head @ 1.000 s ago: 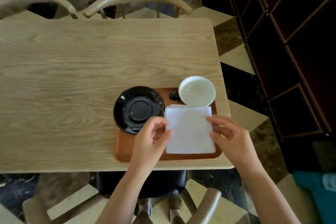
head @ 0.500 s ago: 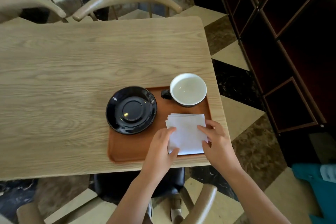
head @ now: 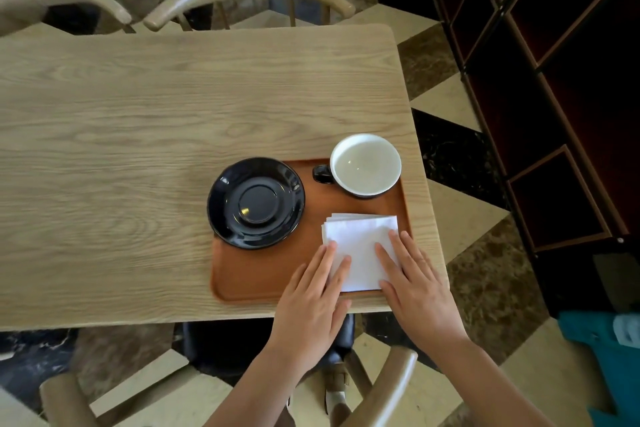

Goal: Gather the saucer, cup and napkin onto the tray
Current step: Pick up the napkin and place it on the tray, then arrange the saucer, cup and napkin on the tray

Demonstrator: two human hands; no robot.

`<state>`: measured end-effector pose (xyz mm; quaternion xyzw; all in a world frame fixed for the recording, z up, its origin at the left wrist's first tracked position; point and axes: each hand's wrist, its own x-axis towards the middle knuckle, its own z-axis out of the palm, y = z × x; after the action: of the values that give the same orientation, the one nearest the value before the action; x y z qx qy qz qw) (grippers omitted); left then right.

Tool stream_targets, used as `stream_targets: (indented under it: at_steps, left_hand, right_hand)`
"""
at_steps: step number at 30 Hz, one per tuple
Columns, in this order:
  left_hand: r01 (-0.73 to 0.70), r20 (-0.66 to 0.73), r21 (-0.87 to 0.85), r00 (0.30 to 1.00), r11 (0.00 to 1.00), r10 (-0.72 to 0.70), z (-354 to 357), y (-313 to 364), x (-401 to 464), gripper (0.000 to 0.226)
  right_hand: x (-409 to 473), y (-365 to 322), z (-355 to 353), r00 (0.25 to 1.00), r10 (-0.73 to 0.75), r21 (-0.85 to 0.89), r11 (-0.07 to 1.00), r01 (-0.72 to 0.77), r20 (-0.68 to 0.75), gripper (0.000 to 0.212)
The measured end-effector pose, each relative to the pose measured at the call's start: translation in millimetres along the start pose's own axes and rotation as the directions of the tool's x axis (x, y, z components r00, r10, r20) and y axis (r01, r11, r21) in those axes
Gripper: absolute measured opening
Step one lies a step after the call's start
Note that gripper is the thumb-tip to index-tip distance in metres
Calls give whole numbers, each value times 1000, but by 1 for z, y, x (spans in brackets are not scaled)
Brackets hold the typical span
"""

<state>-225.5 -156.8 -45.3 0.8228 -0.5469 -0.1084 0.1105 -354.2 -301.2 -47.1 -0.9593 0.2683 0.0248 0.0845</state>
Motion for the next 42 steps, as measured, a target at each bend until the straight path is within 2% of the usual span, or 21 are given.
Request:
stream_targets:
  at_steps: [6,9,11,14,17,19,22,25,32,42]
  left_hand:
    - [-22,51,34,998,999,21,-1,-4,-1,58]
    - [-18,68,21,998,1000,17,-5,-3,0,57]
    - [-24,64,-6,998,1000,25,-10,-4,0,55]
    - [9,-8,-121,1000,993,-10,-26,-14,-2,52]
    - [98,-140,-104,984,990,-112,-44,-41,-4,47]
    - [166,-152,-59,973,984,-173,-51,-62,-8,48]
    - [279,-83,43,958,959,-275,-55,-90,-16,54]
    - [299,-4,113,954,947,-301,-54,-106,-22,60]
    - [268,28,102,962,958,-272,-53,-107,-28,62]
    - [220,28,113,974,969,-224,-46,-101,-55,56]
  right_hand:
    - [-1,-5,-4,1000,20,-28,999,-20,22,58]
    - [0,-9,-4,998,36,17,999,-35,-54,43]
    - [2,-13,-4,992,78,107,992,-67,-98,49]
    - [8,-25,-12,978,76,204,978,-35,-195,44]
    - [26,-45,-19,966,-26,205,975,81,-257,42]
    - [41,-62,-20,962,-117,178,970,163,-247,42]
    - [62,-84,-19,956,-235,91,963,254,-178,46]
    - [75,-94,-12,947,-305,7,952,307,-105,45]
    - [75,-93,-6,938,-314,23,947,320,-148,36]
    - [52,-93,-7,937,-334,36,940,339,-102,43]
